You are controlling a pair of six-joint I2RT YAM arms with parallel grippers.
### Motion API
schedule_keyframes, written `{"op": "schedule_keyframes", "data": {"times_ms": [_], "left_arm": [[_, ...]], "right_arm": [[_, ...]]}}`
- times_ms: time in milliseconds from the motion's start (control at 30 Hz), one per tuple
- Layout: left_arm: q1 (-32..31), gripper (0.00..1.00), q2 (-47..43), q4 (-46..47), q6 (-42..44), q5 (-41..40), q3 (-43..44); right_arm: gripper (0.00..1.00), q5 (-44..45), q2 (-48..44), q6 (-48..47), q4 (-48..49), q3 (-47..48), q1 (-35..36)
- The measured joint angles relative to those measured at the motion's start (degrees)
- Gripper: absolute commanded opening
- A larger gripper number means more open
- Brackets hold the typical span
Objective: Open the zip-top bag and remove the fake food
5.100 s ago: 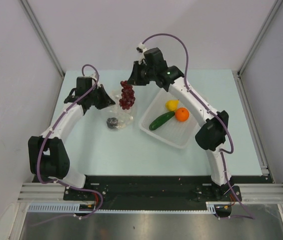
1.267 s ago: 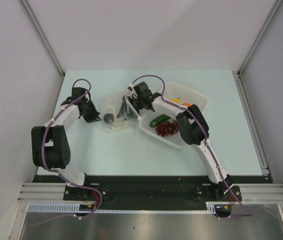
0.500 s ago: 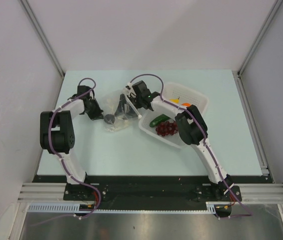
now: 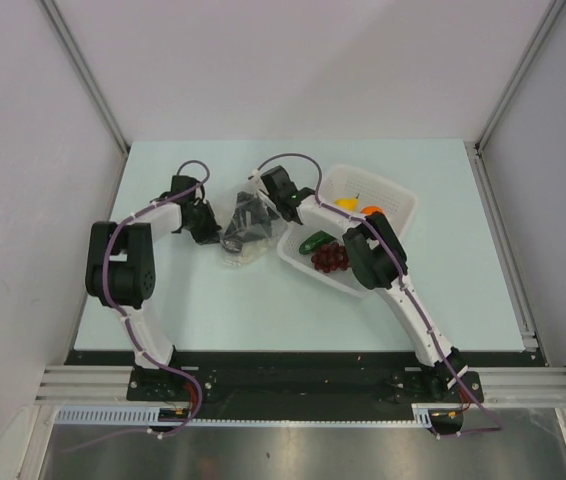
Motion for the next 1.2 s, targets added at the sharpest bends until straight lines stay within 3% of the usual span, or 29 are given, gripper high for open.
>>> {"op": "schedule_keyframes", "data": {"times_ms": [67, 133, 200, 300, 500, 767, 1033, 1200], "left_arm": [[0.3, 0.01, -0.4, 0.1, 0.0, 0.0, -0.7], [0.9, 0.06, -1.2, -0.1, 0.1, 0.0, -1.3], [1.5, 0.15, -2.1, -0.3, 0.1, 0.0, -1.4], [2.8, 0.21, -3.7, -0.3, 0.2, 0.2, -1.4], [3.6, 0.01, -6.3, -1.7, 0.0, 0.5, -2.1], [3.6, 0.0, -13.7, -6.3, 0.1, 2.0, -8.5], [3.4, 0.0, -11.6, -4.1, -0.7, 5.7, -8.8], [2.4, 0.0, -8.3, -2.9, -1.1, 6.4, -8.8]], "right_arm": [[0.6, 0.0, 0.1, 0.2, -0.1, 0.2, 0.0], [0.61, -0.1, 0.2, 0.6, -0.1, 0.2, 0.1], [0.69, -0.3, 0.2, 0.7, 0.2, 0.0, 0.1], [0.82, -0.6, 0.1, 1.1, 0.7, -0.9, 0.3], [0.83, -1.7, -1.8, 0.5, 1.5, -3.3, 0.4], [0.83, -2.3, -2.6, -0.7, 1.5, -4.8, 0.5], [0.8, -3.7, -2.8, -1.5, 2.2, -5.8, 1.4], [0.67, -3.8, -2.8, -1.4, 2.3, -6.0, 1.9]]}}
